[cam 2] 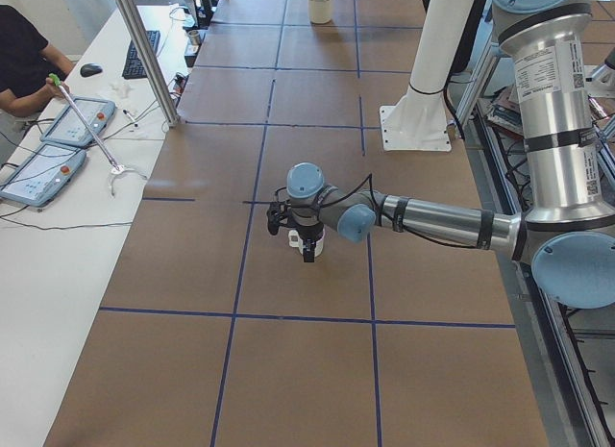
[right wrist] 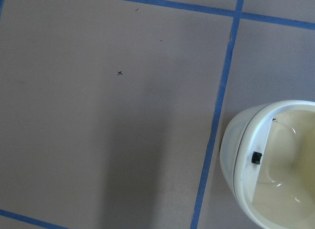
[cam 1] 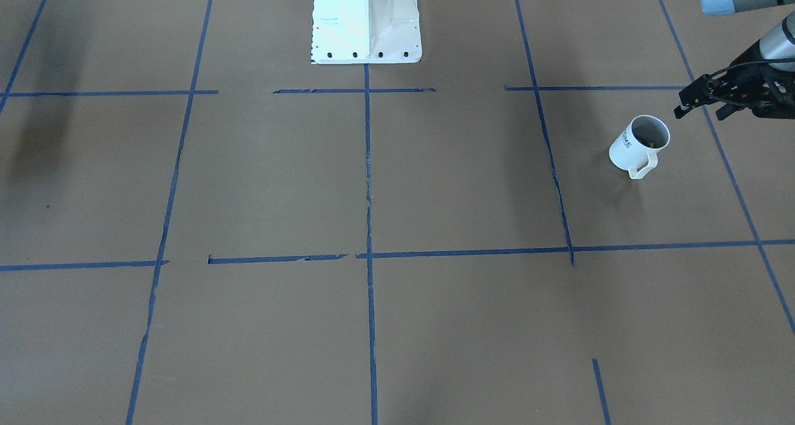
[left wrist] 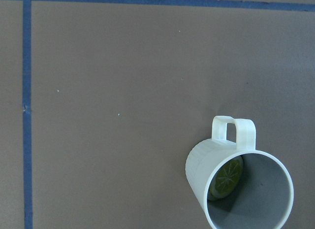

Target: Left arm hands cup to right arm to dump lemon

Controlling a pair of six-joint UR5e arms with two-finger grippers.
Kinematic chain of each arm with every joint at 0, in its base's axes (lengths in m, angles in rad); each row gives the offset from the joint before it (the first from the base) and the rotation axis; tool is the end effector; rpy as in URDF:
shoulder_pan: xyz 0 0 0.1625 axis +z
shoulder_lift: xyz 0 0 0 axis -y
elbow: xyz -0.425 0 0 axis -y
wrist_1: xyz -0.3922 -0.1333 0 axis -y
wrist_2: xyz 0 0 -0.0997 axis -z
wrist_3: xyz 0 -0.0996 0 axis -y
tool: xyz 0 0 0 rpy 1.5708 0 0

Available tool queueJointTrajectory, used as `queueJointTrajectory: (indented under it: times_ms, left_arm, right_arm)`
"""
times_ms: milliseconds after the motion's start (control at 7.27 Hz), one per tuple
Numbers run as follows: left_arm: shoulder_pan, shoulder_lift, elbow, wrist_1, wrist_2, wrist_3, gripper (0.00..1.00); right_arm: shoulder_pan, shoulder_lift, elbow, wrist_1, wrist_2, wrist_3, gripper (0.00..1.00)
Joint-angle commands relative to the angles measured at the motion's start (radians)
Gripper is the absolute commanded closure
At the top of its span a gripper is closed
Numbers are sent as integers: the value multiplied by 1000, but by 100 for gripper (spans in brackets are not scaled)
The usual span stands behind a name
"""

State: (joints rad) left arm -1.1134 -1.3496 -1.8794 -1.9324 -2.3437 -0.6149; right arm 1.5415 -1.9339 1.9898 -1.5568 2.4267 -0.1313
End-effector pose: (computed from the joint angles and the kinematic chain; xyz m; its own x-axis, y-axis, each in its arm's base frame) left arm 0.1275 -0.4034 0.5639 0.6448 0.0141 -0.7642 -0.0316 0.9995 -0.0083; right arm 0.0480 -0.3462 0.5960 0.6443 -0.2018 0.7377 0.1146 0.9791 0.1679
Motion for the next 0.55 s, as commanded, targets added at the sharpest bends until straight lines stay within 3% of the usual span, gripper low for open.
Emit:
queueJointTrajectory:
  times_ms: [0,413]
  left_arm:
    - [55,-25,19,-2,35,-8,0]
    - [81,-88,88,-2,35,-6,0]
  right_arm:
    - [-11,0,0,11,6,-1,0]
    - [-14,1,0,30,6,-1,0]
